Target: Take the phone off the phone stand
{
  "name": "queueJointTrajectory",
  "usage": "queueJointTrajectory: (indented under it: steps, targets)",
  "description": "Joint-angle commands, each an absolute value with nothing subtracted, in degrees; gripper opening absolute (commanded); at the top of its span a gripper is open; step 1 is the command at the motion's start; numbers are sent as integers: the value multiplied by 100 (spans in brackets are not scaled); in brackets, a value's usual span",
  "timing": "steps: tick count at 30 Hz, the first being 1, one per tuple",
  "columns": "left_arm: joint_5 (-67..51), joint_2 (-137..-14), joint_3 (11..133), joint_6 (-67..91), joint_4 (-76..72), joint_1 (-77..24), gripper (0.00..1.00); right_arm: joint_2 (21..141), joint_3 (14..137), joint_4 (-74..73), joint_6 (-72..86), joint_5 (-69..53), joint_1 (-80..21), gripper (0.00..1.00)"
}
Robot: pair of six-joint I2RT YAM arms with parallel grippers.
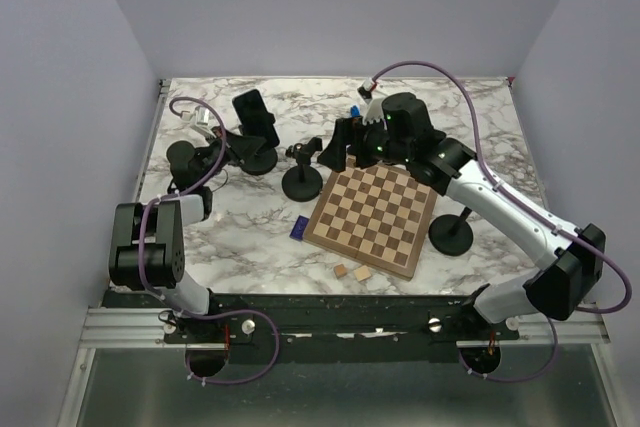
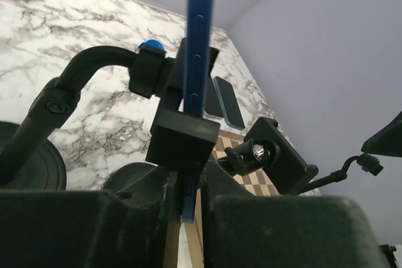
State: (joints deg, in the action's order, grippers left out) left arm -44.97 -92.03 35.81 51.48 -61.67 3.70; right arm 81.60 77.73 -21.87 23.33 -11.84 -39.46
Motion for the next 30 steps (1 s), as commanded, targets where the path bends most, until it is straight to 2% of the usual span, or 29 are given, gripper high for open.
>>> queueJointTrajectory:
  steps: [1,3,6,12,16,20,24,30]
  targets:
    - [-4292,-8931,3307,4943,-4739,352,24,8345,8109,-2193,2491,-660,-4136,100]
    - [-4274,-8801,3229,4954,-4686,352,35,8456,8240,-2222,2525,-584,-4157,100]
    - [-4111,-8455,3228,4806,-4143,352,56,8702,8546,-2272,2431,-447,-4211,100]
    - [-3794,-7436,3361,4338,-2486,352,85,9367,9285,-2140,1875,-381,-4369,100]
    - [-3388,-6446,3513,3807,-879,376,89,10168,10118,-2250,1548,-411,-4518,100]
    - [-2297,-5481,3925,3061,801,471,92,10904,11018,-2250,1298,-86,-4799,100]
    - [-1149,-4895,4166,2865,1497,731,95,11552,11745,-2156,1326,234,-4923,100]
    - [-939,-4776,4323,2849,1480,1238,96,12409,12774,-2092,1152,590,-5128,100]
